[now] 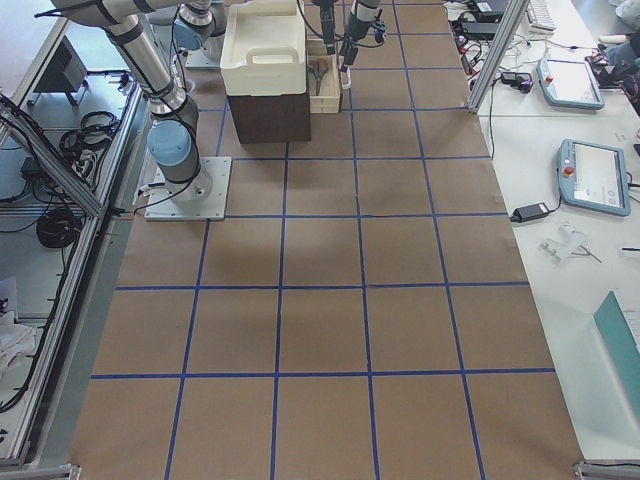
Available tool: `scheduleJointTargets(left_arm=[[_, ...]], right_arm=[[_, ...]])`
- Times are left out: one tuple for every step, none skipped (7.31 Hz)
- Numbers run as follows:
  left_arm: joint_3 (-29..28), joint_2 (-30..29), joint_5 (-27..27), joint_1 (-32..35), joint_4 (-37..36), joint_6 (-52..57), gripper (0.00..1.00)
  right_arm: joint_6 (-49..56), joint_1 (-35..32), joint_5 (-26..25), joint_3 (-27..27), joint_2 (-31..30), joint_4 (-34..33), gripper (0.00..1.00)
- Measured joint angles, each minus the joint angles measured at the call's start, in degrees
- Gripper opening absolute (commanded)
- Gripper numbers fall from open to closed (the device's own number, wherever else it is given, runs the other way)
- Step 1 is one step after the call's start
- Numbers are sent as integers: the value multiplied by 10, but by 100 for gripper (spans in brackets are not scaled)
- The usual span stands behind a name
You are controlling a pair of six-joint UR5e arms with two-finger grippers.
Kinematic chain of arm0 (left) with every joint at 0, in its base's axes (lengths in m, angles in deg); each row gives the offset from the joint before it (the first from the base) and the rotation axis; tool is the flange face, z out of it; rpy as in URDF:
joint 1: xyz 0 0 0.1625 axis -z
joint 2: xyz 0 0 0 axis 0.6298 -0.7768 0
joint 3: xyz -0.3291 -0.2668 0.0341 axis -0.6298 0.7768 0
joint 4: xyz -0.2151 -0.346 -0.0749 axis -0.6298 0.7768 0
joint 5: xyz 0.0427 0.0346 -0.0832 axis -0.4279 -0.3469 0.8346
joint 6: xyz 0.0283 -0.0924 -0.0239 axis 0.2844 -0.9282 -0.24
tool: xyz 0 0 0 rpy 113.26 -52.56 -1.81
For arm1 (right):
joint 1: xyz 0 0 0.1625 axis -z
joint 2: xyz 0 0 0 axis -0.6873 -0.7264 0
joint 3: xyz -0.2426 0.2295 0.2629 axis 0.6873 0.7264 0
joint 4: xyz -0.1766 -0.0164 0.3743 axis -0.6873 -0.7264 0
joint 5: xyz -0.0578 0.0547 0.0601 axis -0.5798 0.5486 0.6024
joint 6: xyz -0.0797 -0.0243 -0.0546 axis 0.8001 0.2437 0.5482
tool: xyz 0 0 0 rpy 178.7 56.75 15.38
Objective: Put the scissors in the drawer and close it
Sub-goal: 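Lower the left gripper to the drawer front beside the handle, then push the drawer closed with the left gripper, away from the robot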
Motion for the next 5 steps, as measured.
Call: scheduleJointTargets(left_arm=[[2, 0, -1, 0, 9, 1, 100], [3, 2, 0, 1, 23, 1, 100], [3, 5, 2, 4, 46, 1, 100], [3, 10, 3, 8, 70, 5, 100], [4, 15, 3, 10, 88, 12, 100]], right_arm=[[0, 0, 0, 0, 0, 0, 100], [0, 0, 0, 0, 0, 0, 100], [0, 0, 0, -1, 0, 0, 100], [0, 0, 1, -1, 0, 0, 100], [0, 0, 1, -1, 0, 0, 100]])
